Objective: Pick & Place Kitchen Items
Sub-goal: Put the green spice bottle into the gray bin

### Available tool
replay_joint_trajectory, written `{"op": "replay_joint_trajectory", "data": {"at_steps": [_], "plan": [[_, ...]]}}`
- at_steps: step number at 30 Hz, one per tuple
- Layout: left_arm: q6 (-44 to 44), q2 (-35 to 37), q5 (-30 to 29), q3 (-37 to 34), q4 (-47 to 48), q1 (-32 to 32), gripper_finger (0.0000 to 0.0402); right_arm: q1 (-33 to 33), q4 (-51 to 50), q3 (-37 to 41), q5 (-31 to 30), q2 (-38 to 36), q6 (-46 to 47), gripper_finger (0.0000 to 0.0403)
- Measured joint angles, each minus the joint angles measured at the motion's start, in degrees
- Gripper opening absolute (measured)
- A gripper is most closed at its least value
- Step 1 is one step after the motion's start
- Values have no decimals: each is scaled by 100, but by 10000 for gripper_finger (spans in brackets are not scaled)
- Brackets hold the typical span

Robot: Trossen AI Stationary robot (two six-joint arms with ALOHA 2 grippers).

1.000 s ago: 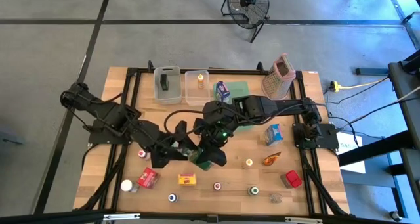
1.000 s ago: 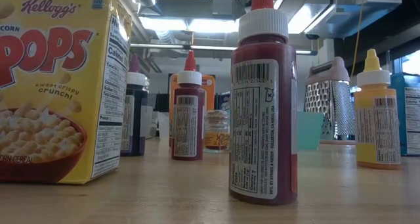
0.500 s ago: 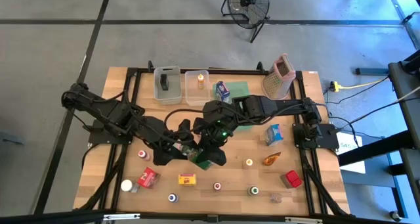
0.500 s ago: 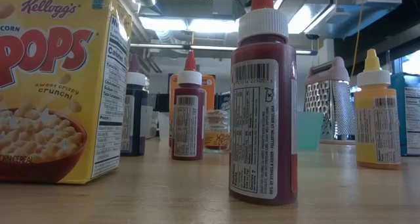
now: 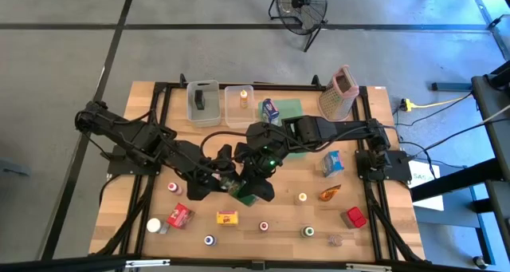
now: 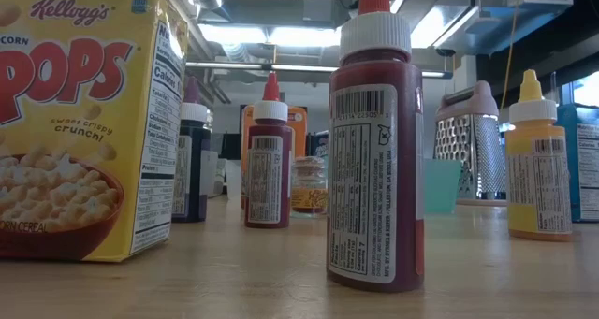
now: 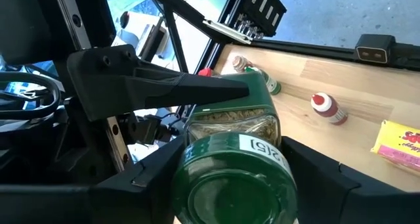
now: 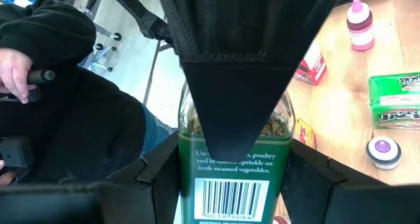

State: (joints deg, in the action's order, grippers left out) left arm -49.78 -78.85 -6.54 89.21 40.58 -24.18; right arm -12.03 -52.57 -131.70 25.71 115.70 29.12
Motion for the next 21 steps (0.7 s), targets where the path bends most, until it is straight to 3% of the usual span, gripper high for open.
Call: {"op": "replay_joint_trajectory", "data": {"at_steps": [9,21], "plan": [[5,-2,21,0,12,0,208,0,1,0,-34,0,-7,205],[138,-20,-24,-15,78,-37,199,15,86,-11,-397,-23,-183,302]]}}
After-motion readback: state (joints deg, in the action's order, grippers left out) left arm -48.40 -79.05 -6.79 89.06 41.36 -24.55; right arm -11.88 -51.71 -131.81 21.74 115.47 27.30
